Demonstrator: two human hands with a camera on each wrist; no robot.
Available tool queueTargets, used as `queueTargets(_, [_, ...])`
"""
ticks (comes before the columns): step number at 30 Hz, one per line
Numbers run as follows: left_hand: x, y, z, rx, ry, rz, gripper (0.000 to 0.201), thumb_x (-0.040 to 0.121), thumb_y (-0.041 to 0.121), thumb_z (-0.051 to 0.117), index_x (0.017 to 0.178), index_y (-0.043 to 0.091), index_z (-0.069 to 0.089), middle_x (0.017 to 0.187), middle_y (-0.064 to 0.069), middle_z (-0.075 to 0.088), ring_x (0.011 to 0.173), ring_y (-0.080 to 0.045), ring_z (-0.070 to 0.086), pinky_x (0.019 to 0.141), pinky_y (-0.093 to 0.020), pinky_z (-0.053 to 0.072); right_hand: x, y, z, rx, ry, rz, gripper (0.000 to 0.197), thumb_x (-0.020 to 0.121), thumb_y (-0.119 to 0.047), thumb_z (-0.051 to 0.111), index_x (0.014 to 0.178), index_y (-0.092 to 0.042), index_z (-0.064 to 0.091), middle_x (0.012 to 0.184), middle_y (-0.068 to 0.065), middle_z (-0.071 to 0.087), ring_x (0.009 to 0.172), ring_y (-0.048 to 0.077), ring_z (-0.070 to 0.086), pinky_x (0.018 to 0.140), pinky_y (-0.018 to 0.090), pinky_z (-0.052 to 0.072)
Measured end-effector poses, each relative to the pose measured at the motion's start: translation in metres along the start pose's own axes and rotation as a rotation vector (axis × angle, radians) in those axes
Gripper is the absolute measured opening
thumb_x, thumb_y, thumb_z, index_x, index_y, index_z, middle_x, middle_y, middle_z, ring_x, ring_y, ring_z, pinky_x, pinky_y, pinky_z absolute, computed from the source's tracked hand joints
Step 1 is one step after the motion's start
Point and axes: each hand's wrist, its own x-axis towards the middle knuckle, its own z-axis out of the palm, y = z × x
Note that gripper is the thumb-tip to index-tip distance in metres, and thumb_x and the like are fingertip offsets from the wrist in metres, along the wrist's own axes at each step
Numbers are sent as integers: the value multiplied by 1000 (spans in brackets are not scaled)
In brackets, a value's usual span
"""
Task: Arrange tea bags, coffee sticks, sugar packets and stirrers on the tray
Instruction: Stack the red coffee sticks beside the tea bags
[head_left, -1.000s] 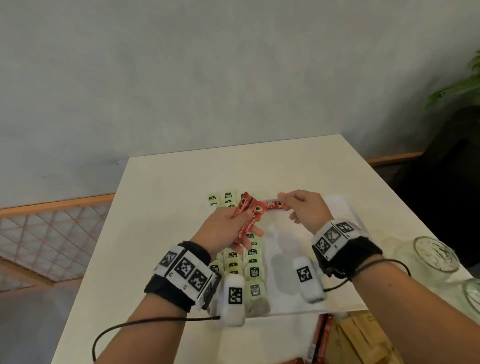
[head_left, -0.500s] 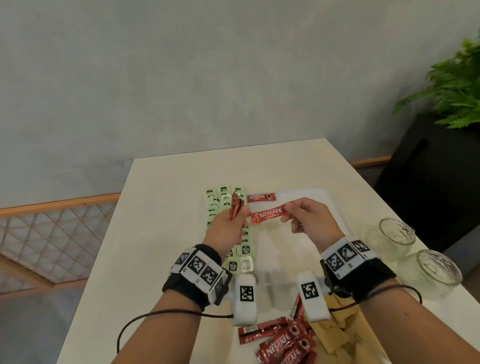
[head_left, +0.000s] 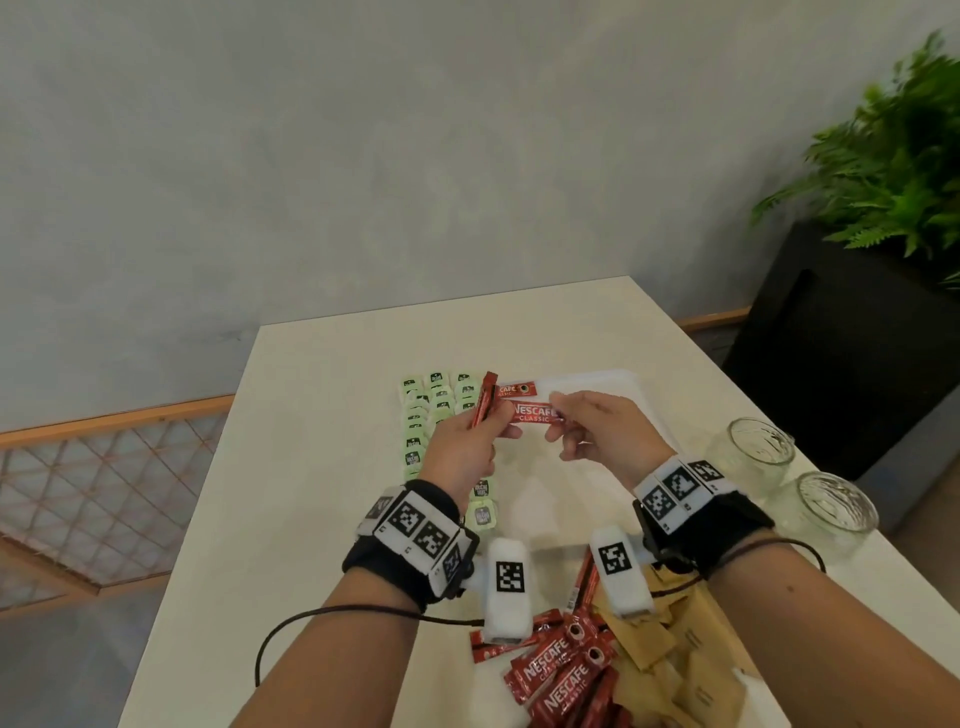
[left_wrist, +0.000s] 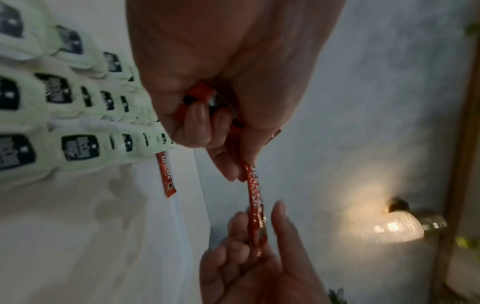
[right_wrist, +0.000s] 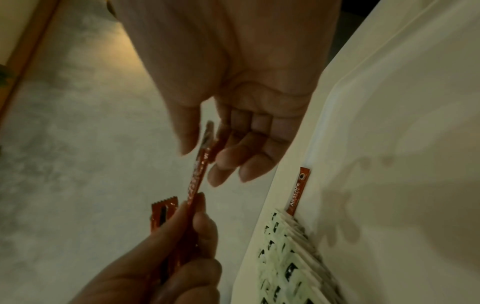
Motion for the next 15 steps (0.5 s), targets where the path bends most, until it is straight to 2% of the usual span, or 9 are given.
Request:
queueTargets(3, [-2,0,3,54,4,71,16,92,27,67,93,13,73,73,4,69,44,-5,34,48,-21,32,2,1,0,-83,-37,-15,13,87,-15,70,86,-2,68,66,9,64,48,13,48,54,23,50])
queueTargets(6, [-2,-1,1,139,1,108,20,87,29,72,87,9,74,61,11,62,44,-5,39,50,-21,35,3,-2,-4,-138,-58,-14,13,84,-16,73,85,-3,71,69,10,66,49,13,49,55,22,50])
queueTargets(10, [0,-4,4,132,2,109,19,87,25,73,70,18,69,45,15,43,44,-8,33,47,-22,30,7,-5,-1,-293,-166,-2,16,81,-19,77,91,-7,75,72,7,71,52,11,52,58,23,51])
queueTargets(12, [2,-6,5,101,0,82,16,88,26,71,76,15,71,47,14,44,45,-8,31,48,-23,29,10,-4,0,-312,-168,5,14,80,-19,77,88,-7,74,68,5,69,51,12,51,58,23,51])
queueTargets(14, [5,-9,2,89,14,57,18,89,29,70,84,12,74,56,8,52,46,-9,32,48,-23,30,14,-3,-3,-271,-131,26,16,81,-18,77,87,-4,73,65,5,65,50,12,50,56,22,50])
queueTargets(15, [7,-10,0,82,24,45,19,89,29,70,87,11,75,61,4,51,47,-9,32,49,-23,30,16,-1,-6,-225,-106,44,18,81,-17,76,90,-1,73,66,6,64,50,12,49,55,22,50])
